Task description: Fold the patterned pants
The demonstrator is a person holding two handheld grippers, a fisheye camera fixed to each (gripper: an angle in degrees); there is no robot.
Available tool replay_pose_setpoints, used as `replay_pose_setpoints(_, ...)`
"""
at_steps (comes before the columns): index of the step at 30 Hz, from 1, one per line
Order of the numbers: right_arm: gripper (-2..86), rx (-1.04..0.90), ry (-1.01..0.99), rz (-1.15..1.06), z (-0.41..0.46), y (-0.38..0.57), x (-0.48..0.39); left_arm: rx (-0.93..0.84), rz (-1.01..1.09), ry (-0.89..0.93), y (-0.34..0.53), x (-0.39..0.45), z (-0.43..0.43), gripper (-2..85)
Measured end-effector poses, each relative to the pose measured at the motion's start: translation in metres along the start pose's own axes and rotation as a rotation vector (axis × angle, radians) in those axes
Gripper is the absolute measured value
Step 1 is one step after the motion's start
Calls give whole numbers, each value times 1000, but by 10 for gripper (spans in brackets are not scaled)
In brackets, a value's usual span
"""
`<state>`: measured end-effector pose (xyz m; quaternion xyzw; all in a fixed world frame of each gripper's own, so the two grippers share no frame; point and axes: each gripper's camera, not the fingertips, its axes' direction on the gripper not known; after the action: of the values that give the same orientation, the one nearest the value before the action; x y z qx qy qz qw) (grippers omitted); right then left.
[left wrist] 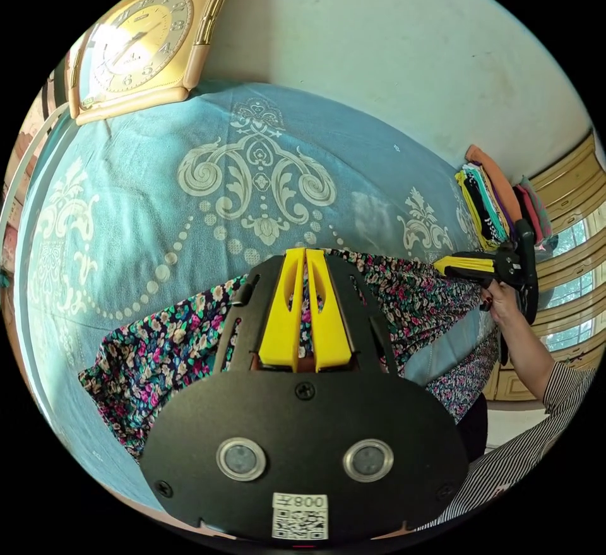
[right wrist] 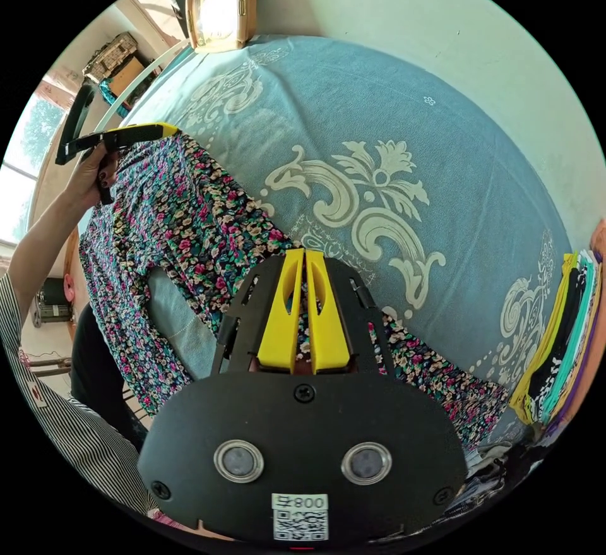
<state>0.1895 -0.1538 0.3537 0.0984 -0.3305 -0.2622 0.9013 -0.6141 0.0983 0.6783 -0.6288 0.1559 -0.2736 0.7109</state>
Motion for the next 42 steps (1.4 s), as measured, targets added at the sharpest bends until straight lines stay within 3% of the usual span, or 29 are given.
replay_pose_setpoints(7, -1, 104, 36, 65, -32, -31, 19, 40, -9, -4, -21, -3, -16, 4)
replay_pose_setpoints(13, 4, -27, 22, 104, -17, -56, 38, 5, -39, -36, -30, -11, -20, 13)
replay_pose_setpoints(18, 9, 49, -11, 155, -34, -46, 52, 86, -42, -63, -6, -30, -63, 41)
replay_pose_setpoints(26, 13, 81, -71, 93, -51, -28, 32, -92, -173, -258, 26, -59, -50, 57)
replay_pose_setpoints(33, 8, 33, -104, 106, -50, -24, 34, 14, -251, -349, 11, -50, -49, 16)
replay_pose_setpoints(42, 27, 191, -52, 249, -122, 75, 91, 163, -234, -278, 18, -9, -50, 40)
